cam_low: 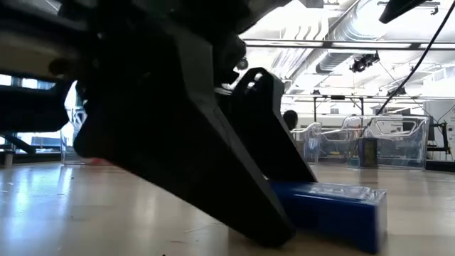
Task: Pick & Place Office items
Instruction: Put the blue digital clock into the right transparent bin
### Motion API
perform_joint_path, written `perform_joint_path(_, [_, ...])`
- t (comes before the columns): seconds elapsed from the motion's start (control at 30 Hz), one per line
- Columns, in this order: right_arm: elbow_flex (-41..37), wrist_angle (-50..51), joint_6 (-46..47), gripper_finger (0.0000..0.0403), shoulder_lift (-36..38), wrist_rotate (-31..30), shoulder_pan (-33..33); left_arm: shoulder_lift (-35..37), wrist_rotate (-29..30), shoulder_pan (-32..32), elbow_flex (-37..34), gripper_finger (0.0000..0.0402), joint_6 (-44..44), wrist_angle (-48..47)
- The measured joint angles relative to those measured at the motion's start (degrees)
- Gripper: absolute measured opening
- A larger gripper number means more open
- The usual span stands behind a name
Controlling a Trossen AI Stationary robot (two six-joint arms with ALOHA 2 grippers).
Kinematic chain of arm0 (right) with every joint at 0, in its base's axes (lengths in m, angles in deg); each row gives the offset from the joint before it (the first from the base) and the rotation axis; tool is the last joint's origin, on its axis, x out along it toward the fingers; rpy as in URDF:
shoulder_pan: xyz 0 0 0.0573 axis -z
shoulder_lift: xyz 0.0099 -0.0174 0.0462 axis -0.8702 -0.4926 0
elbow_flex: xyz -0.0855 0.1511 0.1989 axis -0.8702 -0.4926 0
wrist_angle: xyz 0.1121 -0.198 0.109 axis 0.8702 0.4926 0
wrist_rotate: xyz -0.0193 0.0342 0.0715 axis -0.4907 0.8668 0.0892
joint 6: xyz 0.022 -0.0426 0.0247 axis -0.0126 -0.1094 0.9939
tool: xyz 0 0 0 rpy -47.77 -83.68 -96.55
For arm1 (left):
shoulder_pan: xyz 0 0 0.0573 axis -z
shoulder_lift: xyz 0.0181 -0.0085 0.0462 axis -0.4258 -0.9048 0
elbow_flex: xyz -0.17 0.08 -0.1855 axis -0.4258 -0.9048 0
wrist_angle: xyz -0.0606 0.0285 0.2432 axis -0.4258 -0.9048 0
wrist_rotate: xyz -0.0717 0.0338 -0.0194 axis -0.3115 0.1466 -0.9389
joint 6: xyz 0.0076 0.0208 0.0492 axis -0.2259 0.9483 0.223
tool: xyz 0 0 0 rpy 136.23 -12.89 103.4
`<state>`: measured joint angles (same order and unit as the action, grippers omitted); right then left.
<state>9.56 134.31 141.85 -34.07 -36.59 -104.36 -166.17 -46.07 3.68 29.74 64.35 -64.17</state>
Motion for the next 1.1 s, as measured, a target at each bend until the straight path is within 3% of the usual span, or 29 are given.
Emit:
perform_joint_path(0.27, [0.0,0.0,0.0,0.0121,0.0,1.2,0.0,-1.6,-2.9,-1.0,0.2,0.0246,-5.6,0.2])
perform_joint_path(0.5, [0.0,0.0,0.0,0.0121,0.0,1.5,0.0,-1.7,-3.4,-1.0,0.2,0.0145,-9.0,0.2])
perform_joint_path(0.7, [0.0,-0.3,0.0,0.0121,0.0,1.9,0.0,-0.7,-2.6,-1.0,-0.1,0.0144,-19.8,2.2])
perform_joint_path(1.1, [0.0,-1.8,-1.7,0.0121,0.2,6.8,2.4,10.4,3.8,-1.8,-0.2,0.0144,-17.9,0.8])
